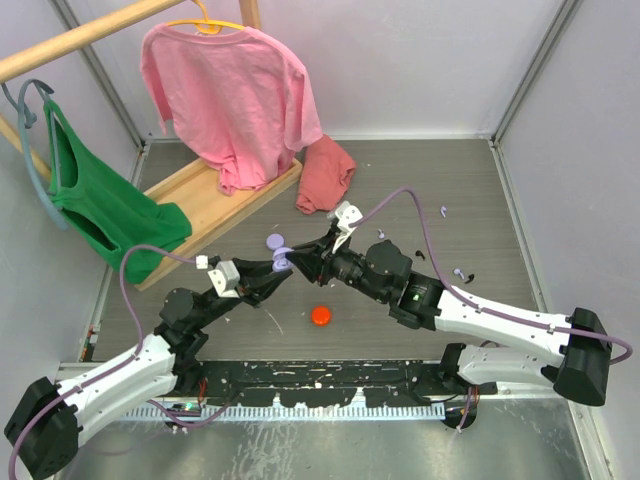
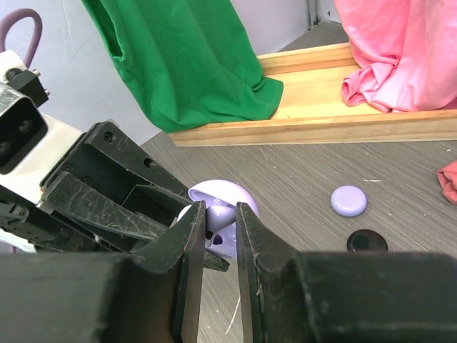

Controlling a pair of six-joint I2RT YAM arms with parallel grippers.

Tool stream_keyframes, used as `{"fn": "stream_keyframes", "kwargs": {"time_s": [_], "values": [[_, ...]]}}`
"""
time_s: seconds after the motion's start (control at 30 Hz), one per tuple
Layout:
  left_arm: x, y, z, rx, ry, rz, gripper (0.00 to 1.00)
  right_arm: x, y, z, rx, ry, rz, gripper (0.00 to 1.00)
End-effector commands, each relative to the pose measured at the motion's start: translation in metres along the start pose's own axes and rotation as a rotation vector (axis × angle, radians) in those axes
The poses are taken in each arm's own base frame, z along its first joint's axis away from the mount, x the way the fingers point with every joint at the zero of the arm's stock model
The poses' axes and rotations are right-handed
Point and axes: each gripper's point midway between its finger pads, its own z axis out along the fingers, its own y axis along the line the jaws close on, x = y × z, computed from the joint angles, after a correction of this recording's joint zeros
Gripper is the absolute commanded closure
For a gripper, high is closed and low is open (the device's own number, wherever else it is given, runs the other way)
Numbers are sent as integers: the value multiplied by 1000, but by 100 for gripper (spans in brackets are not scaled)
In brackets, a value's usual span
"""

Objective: Insert the wireless bluetooth earbuds into the charging case
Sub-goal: Place the earbud in the charging case.

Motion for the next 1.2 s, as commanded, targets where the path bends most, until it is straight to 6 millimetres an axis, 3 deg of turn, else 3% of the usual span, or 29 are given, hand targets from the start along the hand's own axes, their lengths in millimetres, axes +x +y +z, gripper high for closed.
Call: {"fn": "stream_keyframes", "kwargs": {"time_s": [0.0,0.23,0.97,1.17], "values": [[-39,-5,7,30,-119,29,97,-16,1,5,12,-73,-12,81],[-42,-6,7,32,-128,28,97,-8,-1,6,20,-54,-21,81],[-36,1,7,-9,-115,11,98,1,19,8,-28,-21,0,81],[-35,2,6,-10,-113,10,98,5,15,8,0,-12,9,74]]}}
